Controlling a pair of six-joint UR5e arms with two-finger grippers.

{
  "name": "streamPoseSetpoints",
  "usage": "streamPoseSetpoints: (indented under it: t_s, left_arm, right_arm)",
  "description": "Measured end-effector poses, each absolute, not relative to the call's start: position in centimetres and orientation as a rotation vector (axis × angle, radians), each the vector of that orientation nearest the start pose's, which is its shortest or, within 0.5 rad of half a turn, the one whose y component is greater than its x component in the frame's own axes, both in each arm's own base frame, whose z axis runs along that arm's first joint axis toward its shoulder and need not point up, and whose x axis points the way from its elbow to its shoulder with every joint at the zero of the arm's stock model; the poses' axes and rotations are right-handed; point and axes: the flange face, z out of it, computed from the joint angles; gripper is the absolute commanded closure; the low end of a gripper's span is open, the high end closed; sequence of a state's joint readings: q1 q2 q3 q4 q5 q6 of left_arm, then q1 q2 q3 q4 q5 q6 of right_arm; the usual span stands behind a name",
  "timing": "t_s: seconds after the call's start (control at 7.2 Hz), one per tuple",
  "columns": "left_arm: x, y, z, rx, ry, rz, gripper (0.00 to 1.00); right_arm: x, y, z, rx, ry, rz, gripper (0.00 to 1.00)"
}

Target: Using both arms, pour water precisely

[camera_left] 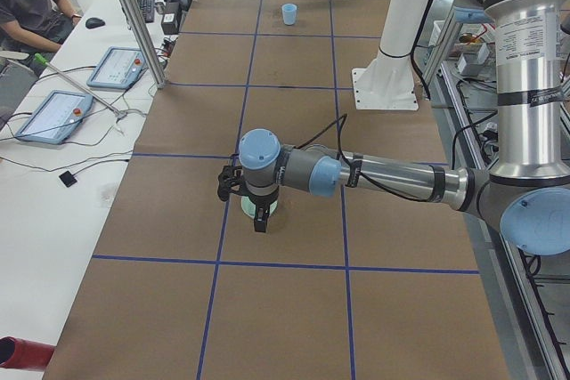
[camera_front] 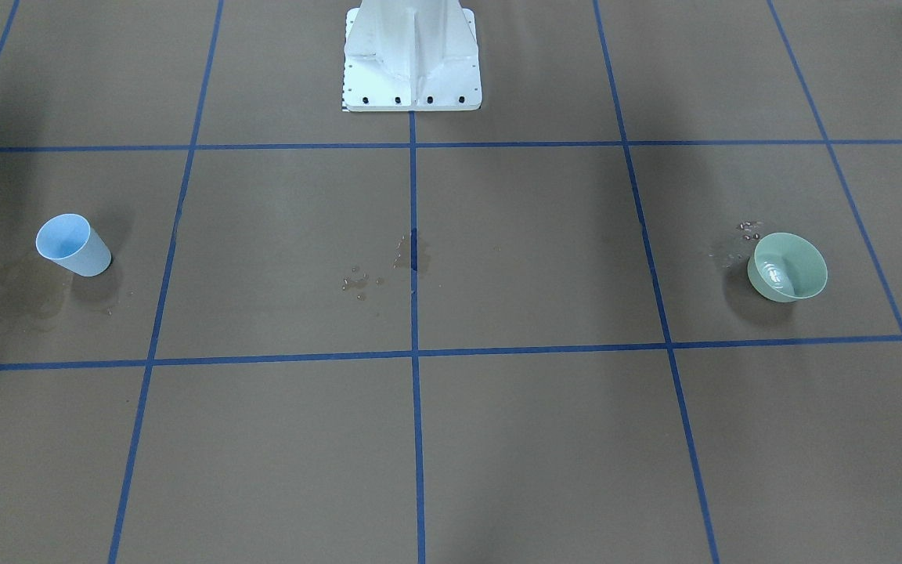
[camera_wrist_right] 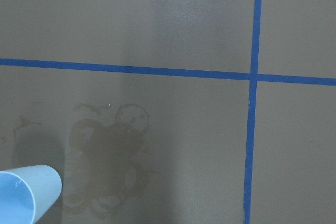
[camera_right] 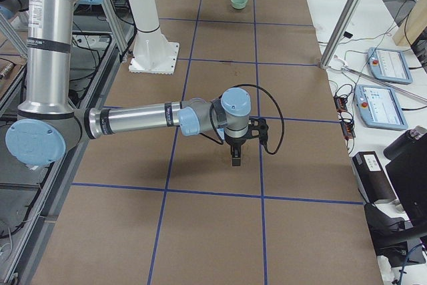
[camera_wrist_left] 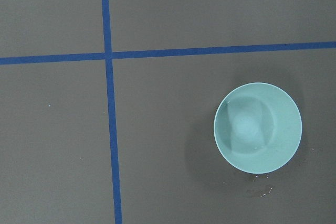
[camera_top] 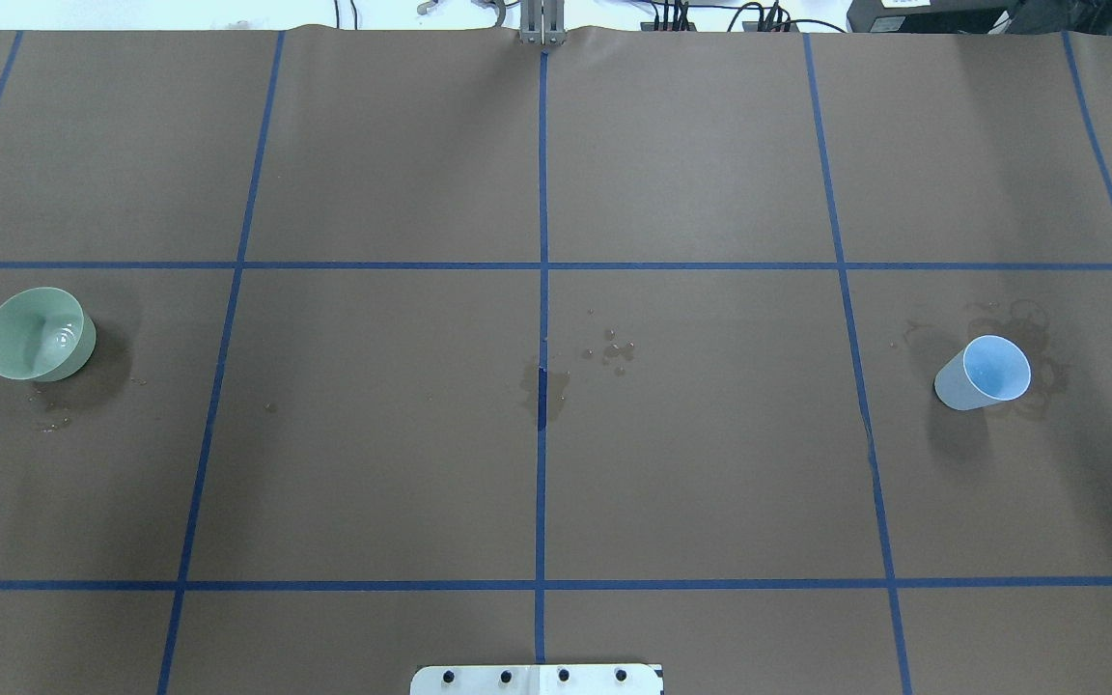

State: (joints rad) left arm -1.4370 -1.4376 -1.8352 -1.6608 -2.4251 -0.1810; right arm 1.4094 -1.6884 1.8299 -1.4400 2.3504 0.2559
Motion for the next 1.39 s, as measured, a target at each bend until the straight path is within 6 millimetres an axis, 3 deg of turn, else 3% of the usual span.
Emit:
streamPoseSetpoints:
  t_s: [0.69, 1.25, 1.39]
  left_arm:
    - [1.1, -44.7, 57.7, 0.057, 0.873, 0.066, 0.00]
    - [6.2, -46.2, 57.6, 0.024, 0.878, 0.111, 0.00]
    - [7.6, -46.5, 58.4, 0.029, 0.887, 0.104, 0.00]
  right_arm:
    - [-1.7, -45.7, 56.7, 0.092, -0.822, -0.032, 0.00]
    - [-2.2, -46.0, 56.4, 0.144, -0.835, -0.064, 0.00]
    - [-2.3, -46.0, 56.5, 0.143, -0.836, -0.065, 0.00]
